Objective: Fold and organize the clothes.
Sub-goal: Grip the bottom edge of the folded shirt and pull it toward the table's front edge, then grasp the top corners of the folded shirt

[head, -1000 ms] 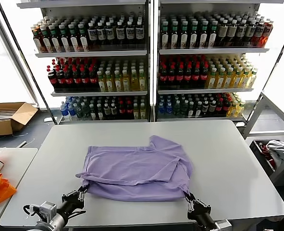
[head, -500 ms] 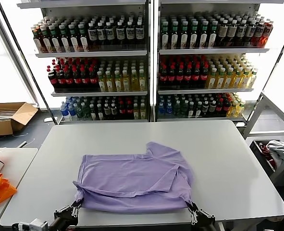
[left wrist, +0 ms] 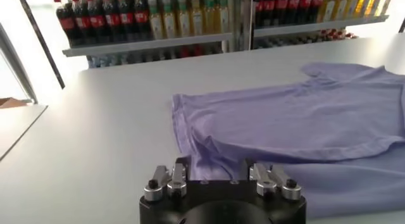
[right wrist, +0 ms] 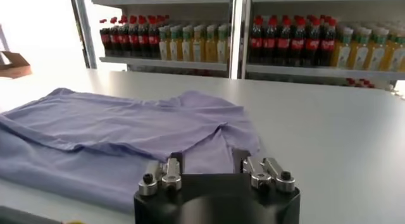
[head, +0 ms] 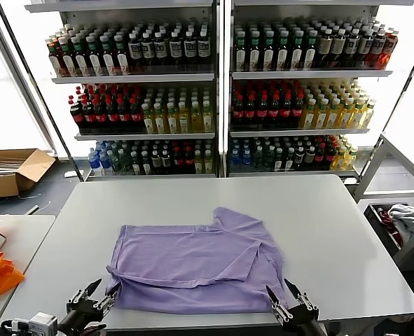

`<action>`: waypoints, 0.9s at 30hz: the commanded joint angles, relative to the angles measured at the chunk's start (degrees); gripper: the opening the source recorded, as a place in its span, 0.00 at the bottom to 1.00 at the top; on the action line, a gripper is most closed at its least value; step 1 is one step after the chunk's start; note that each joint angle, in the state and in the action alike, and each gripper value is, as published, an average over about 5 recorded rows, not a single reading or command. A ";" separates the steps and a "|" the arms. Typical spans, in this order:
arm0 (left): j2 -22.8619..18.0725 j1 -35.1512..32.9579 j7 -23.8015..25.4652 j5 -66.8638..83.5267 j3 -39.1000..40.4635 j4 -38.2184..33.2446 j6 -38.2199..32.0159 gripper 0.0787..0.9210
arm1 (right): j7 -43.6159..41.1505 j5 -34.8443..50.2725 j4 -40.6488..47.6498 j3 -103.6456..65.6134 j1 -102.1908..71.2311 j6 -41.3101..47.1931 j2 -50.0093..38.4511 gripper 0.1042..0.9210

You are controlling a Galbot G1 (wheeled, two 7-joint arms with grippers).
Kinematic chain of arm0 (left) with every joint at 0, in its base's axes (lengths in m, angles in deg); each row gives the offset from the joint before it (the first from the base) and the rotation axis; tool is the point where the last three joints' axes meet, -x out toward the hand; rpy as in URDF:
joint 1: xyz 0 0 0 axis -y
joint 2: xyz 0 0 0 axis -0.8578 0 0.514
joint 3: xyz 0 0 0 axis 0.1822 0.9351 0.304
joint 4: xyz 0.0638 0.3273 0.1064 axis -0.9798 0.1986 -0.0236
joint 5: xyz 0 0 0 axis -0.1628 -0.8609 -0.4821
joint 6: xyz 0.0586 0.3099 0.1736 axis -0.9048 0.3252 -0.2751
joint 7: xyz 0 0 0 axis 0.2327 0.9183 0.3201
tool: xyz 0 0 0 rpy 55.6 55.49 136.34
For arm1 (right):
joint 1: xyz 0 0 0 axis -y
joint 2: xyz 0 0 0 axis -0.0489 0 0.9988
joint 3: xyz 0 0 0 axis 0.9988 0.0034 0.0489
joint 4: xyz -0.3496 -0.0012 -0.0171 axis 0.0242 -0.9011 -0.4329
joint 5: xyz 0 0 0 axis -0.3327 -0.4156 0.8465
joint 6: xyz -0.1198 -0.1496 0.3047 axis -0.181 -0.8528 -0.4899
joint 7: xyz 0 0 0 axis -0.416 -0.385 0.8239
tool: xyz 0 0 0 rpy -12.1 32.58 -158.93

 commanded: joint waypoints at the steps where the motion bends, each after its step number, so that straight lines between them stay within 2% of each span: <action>1: 9.50 7.44 -1.91 12.40 -1.95 2.04 3.90 0.67 | -10.50 6.46 5.23 -2.90 14.37 2.80 -7.37 0.75; 5: 14.33 11.61 -1.19 14.35 2.80 7.11 3.13 0.80 | -13.01 8.21 11.16 1.15 27.60 9.12 -8.81 0.86; 7: 16.69 13.99 -0.36 14.60 5.36 10.11 2.81 0.85 | -13.81 9.49 14.83 3.60 33.38 12.12 -8.86 0.87; 13: 22.09 23.19 1.11 15.80 12.51 18.01 2.51 0.88 | -14.56 11.02 25.11 10.72 45.36 16.79 -9.24 0.88; 19: 22.86 33.76 1.33 16.36 19.12 24.28 2.31 0.88 | -12.59 11.08 33.53 15.32 52.87 17.41 -8.06 0.88; 27: 21.27 44.71 1.21 16.71 26.69 32.48 2.13 0.88 | -11.06 11.04 38.56 18.80 57.15 19.19 -5.10 0.88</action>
